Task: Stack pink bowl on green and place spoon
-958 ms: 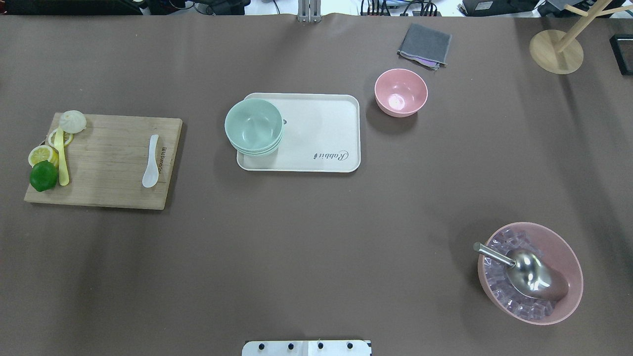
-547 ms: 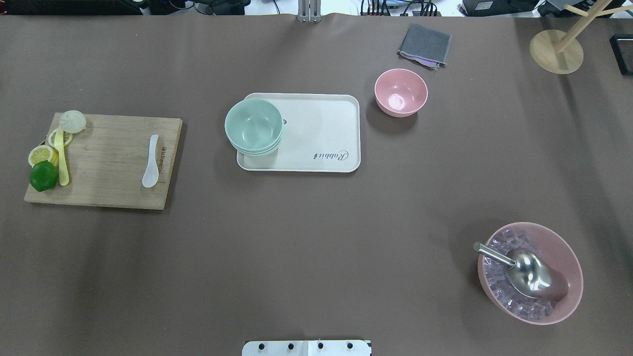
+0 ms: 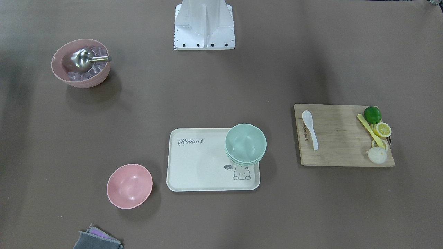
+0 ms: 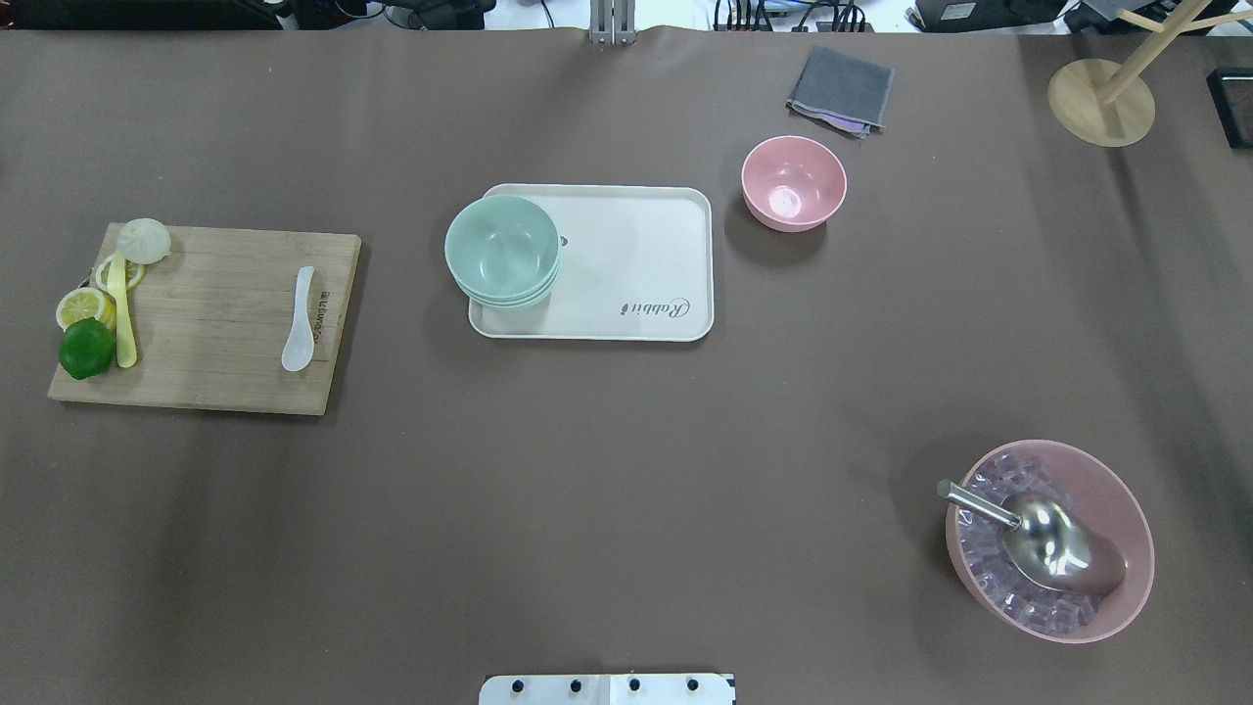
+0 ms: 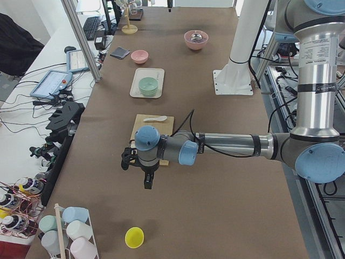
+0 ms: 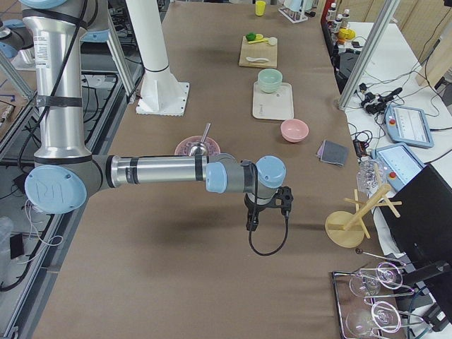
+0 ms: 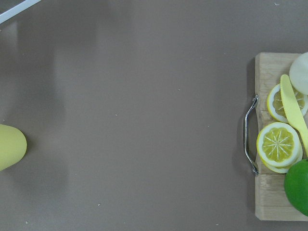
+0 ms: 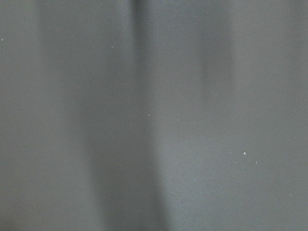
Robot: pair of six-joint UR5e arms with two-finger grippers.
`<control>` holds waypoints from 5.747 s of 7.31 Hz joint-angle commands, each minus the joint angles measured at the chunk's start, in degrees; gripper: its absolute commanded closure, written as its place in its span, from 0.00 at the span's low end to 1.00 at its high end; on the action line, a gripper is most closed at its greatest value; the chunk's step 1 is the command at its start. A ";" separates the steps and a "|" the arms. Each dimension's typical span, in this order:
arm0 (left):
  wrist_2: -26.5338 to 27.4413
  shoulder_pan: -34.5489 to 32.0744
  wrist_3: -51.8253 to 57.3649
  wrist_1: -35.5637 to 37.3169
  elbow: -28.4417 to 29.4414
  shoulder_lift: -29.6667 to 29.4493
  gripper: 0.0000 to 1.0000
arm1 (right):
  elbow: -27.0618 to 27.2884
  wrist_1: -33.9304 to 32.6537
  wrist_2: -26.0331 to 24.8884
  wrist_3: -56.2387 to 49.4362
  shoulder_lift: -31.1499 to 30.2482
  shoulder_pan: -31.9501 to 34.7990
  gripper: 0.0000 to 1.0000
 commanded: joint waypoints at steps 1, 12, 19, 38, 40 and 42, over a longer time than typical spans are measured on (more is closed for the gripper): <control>0.00 0.01 0.01 0.00 0.01 -0.09 0.02 | -0.13 0.00 -0.09 0.00 0.43 0.00 0.00; -0.09 0.10 2.39 -12.08 -0.26 -3.52 0.02 | -1.44 0.00 1.32 10.07 12.17 -1.83 0.00; -4.57 0.10 2.13 -15.38 3.00 -8.00 0.02 | -15.85 32.41 -11.67 51.78 25.89 -21.16 0.00; -4.31 13.88 -41.52 -15.38 -3.51 -14.76 0.02 | -23.16 39.46 -20.31 61.35 34.53 -30.15 1.00; 2.41 20.80 -50.58 -15.21 -4.38 -15.91 0.02 | -21.49 39.37 -19.78 64.49 34.53 -29.27 1.00; 9.11 26.44 -52.72 -7.36 -6.83 -19.13 0.02 | -19.91 39.37 -19.17 65.91 34.53 -29.01 1.00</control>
